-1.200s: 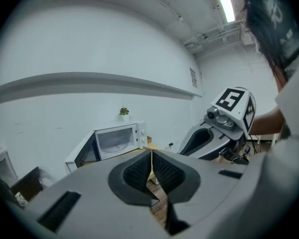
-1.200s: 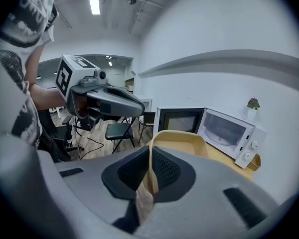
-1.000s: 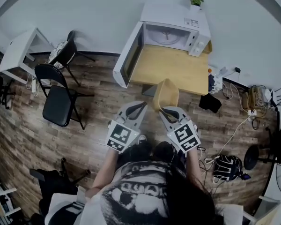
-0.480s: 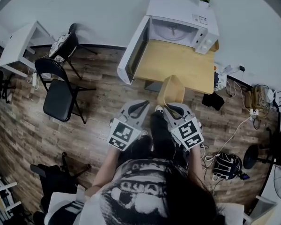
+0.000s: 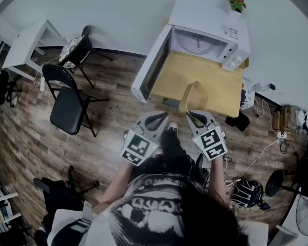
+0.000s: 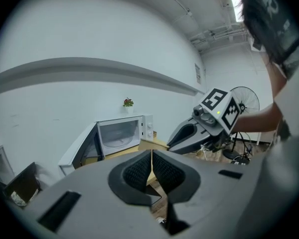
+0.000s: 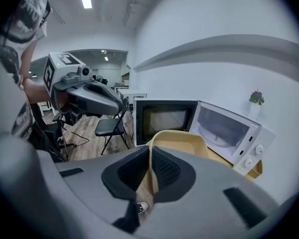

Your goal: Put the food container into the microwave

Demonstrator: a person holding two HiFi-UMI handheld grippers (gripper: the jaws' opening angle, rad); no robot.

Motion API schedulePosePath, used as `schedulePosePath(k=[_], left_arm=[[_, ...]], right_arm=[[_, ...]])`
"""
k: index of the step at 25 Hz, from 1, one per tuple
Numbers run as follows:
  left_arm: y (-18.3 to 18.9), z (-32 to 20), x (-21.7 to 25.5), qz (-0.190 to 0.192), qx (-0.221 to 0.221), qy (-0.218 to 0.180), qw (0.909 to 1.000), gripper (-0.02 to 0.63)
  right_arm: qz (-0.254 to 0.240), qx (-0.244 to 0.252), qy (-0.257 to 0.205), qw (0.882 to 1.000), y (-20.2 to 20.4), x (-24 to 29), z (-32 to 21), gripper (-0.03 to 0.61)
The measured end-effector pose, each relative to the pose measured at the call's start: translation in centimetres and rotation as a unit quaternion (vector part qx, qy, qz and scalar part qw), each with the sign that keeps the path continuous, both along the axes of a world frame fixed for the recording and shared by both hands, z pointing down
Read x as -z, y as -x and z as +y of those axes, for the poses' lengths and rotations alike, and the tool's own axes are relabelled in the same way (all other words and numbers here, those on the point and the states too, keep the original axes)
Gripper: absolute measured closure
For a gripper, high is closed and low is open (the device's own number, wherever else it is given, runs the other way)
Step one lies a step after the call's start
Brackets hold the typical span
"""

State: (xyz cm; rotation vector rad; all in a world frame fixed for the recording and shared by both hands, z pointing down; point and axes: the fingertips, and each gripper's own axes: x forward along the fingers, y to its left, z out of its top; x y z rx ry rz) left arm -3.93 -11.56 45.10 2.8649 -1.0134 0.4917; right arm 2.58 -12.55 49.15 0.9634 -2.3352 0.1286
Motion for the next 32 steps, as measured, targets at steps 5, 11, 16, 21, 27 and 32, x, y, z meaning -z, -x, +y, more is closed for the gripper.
schedulePosePath(k=[5, 11, 16, 21, 27, 32], left_arm=[[-2.0, -4.7, 0.1, -0.006, -0.008, -0.002, 0.9999, 0.606], [-4.5, -10.9, 0.7, -0.006, -0.008, -0.010, 0.9999, 0.606], [-5.4, -15.0, 0.2, -0.015, 0.004, -0.005, 0.9999, 0.606], [-5.8, -17.9, 0.0, -0.019, 0.016, -0.005, 0.9997, 0.606], [-6.3, -20.0, -0.5, -0.018, 0.030, -0.004, 0.9994, 0.606], [-6.4, -20.2, -0.9, -0.017, 0.035, 0.004, 0.9992, 0.606]], right_arm=[[0.006, 0.001, 0.002, 1.000, -2.0, -0.5, -5.4, 0.552], [0.028, 0.022, 0.000, 0.999, -4.2, -1.6, -12.8, 0.552], [0.081, 0.059, 0.000, 0.995, -5.7, -3.6, -18.4, 0.552], [0.128, 0.093, -0.003, 0.987, -6.3, -5.4, -22.8, 0.552], [0.185, 0.130, -0.016, 0.974, -7.0, -7.7, -26.6, 0.552], [0.226, 0.156, -0.033, 0.961, -7.4, -9.4, -28.9, 0.551]])
